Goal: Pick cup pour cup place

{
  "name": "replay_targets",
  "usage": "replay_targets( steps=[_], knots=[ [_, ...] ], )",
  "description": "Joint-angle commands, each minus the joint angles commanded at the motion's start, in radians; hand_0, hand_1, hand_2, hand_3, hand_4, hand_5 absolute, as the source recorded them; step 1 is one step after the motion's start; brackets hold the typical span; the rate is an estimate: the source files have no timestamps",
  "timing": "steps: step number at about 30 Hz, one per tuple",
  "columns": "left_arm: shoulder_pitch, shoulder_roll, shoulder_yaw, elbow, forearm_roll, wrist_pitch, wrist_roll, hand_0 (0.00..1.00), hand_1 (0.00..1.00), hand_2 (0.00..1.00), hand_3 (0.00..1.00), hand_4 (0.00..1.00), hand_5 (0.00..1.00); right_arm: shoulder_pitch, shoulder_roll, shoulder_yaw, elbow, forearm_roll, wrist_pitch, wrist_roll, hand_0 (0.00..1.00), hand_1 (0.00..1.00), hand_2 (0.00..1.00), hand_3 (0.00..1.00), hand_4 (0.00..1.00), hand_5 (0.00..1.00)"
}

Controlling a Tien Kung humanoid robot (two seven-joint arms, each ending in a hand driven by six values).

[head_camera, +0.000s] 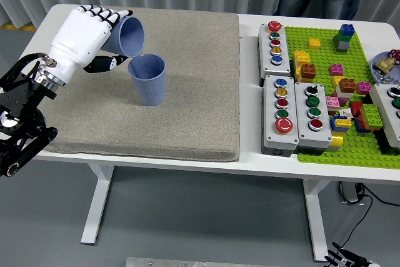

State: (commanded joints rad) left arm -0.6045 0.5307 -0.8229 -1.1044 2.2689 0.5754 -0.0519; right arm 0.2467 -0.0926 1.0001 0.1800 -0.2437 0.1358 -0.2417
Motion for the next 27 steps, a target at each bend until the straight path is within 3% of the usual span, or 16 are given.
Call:
replay_targets(
  steps=[27],
  knots=[
    [-0.007,0.003,0.034,0.004,0.0,0.018,0.014,0.494,0.475,0.514,0.509,0.59,0.031,-0.005,0.002,0.001,0.0,-0.001,-0.003,0.0,0.762,0.691,0.73,0.618,0.234,0.168]
  ],
)
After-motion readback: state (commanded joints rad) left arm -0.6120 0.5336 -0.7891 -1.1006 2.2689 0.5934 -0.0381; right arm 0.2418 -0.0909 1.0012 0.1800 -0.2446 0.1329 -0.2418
